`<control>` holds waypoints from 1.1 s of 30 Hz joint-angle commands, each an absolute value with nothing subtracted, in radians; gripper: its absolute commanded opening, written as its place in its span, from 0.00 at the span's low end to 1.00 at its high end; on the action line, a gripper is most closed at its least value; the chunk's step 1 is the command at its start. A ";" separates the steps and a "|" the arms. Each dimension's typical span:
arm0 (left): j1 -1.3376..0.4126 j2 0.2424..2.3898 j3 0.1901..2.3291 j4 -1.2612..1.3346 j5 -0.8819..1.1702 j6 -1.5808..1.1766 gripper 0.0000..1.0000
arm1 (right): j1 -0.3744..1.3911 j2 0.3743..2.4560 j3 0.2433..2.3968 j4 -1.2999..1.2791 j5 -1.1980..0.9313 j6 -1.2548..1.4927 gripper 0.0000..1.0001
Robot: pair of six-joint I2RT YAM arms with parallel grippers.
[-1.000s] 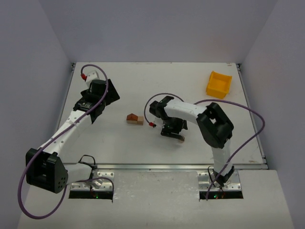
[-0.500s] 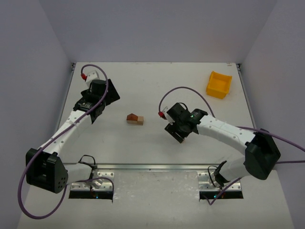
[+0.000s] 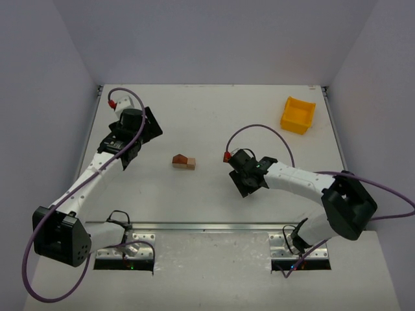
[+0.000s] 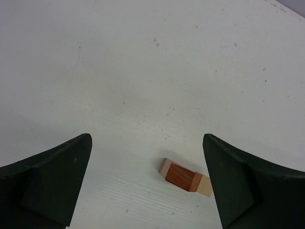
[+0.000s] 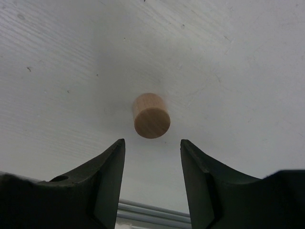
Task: Build the wood block tower
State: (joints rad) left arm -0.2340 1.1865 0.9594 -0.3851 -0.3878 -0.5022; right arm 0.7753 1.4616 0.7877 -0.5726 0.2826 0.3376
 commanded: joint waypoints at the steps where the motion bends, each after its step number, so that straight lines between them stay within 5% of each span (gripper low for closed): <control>1: -0.233 1.157 0.952 -0.348 -0.383 -0.504 1.00 | 0.775 1.468 0.782 -0.481 0.286 0.381 0.51; 21: -0.233 1.146 0.951 -0.348 -0.374 -0.506 1.00 | 0.775 1.523 0.810 -0.476 0.304 0.391 0.49; 33: -0.233 1.135 0.946 -0.345 -0.370 -0.508 1.00 | 0.775 1.513 0.825 -0.470 0.284 0.377 0.11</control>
State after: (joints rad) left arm -0.2340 1.1695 0.9531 -0.3851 -0.3729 -0.5026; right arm 0.7753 1.5513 0.7872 -0.4988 0.2837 0.3707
